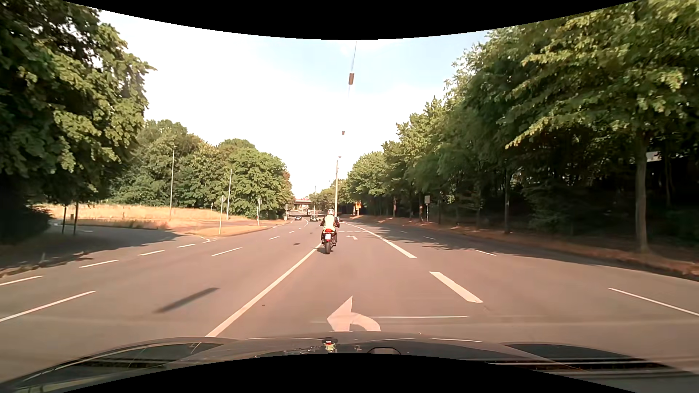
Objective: Follow the waypoints while adhering to traffic rules and regulations
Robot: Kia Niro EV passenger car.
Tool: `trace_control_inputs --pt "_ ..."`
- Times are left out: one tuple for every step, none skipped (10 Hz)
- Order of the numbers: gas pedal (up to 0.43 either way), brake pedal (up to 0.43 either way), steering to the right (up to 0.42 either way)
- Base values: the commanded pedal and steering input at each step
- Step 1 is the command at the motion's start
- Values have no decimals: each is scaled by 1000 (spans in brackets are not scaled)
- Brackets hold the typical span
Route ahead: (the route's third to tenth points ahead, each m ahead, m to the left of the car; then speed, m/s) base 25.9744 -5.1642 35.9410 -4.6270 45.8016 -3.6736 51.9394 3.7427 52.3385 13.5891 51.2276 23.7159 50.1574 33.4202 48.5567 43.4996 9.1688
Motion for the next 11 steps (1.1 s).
trace_control_inputs --pt "0 0 8" --pt "0 0 8" --pt "0 0 8" --pt "0 0 7" --pt "0 0 6" --pt "0 0 6" --pt "0 0 5" --pt "0 0 4" --pt "0 0 3" --pt "0 0 3" --pt "0 0 0"
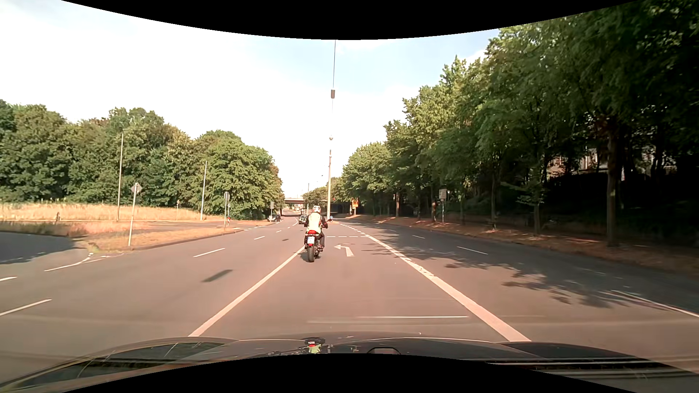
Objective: Follow the waypoints while adhering to traffic rules and regulations
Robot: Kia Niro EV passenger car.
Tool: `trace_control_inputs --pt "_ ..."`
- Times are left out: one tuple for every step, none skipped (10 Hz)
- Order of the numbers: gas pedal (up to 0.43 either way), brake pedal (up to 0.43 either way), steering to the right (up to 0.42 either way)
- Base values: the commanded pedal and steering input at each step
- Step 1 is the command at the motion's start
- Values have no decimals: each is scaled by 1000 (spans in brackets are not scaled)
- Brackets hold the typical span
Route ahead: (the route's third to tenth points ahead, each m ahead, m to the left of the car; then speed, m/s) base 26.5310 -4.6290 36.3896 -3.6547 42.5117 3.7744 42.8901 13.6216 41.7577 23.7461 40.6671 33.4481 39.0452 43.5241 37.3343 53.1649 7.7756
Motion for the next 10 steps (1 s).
trace_control_inputs --pt "0 6 -1" --pt "0 49 -2" --pt "0 67 -2" --pt "0 73 -3" --pt "0 73 -3" --pt "0 73 -3" --pt "0 73 -3" --pt "0 73 -3" --pt "0 67 -3" --pt "0 61 -3"
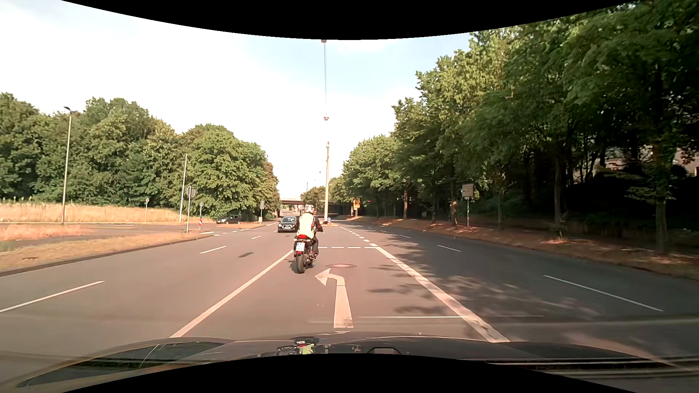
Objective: Follow the waypoints while adhering to traffic rules and regulations
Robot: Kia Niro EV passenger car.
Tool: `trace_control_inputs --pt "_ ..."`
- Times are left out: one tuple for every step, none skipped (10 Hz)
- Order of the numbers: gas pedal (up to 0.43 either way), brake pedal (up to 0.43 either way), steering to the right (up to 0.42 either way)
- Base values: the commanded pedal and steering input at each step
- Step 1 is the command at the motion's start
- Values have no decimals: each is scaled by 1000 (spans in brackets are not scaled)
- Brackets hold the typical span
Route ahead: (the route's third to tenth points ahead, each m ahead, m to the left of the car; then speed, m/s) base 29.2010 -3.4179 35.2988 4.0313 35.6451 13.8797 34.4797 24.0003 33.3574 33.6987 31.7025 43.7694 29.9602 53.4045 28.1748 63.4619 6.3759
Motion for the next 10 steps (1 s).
trace_control_inputs --pt "0 37 -3" --pt "0 0 -3" --pt "0 0 -3" --pt "0 0 -4" --pt "0 0 -4" --pt "0 0 -4" --pt "110 0 -4" --pt "150 0 -4" --pt "150 0 -5" --pt "138 0 -5"
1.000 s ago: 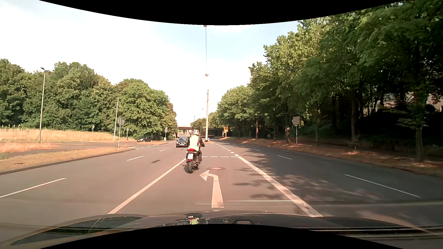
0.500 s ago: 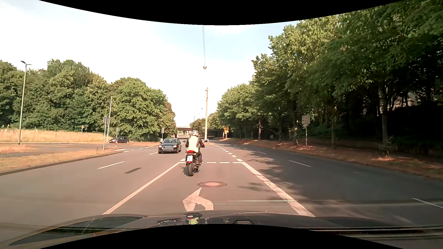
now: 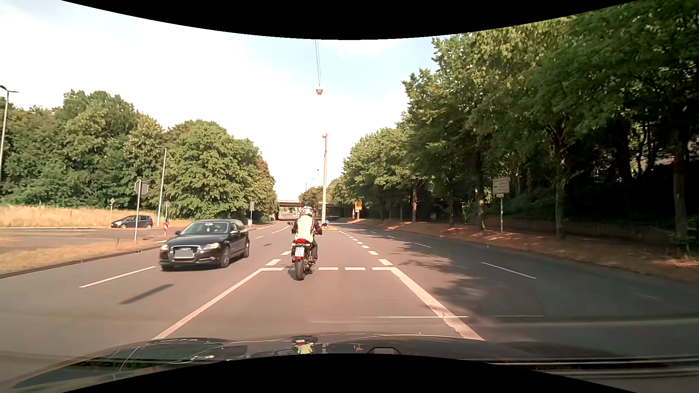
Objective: Follow the waypoints while adhering to traffic rules and regulations
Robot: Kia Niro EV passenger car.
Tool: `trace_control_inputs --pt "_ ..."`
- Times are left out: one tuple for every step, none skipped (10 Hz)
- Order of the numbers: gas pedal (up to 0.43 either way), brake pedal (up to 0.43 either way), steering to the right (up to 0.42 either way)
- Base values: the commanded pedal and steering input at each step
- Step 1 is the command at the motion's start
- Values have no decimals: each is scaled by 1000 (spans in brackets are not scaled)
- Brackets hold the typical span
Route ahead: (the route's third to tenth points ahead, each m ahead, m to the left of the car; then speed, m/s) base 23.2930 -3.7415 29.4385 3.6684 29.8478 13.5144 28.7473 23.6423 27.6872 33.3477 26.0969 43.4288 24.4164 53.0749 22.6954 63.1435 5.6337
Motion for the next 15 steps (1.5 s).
trace_control_inputs --pt "118 0 -5" --pt "98 0 -4" --pt "98 0 -5" --pt "98 0 -5" --pt "79 0 -5" --pt "67 0 -5" --pt "67 0 -7" --pt "67 0 -8" --pt "67 0 -8" --pt "67 0 -6" --pt "67 0 -6" --pt "67 0 -8" --pt "67 0 -12" --pt "67 0 -12" --pt "67 0 -12"
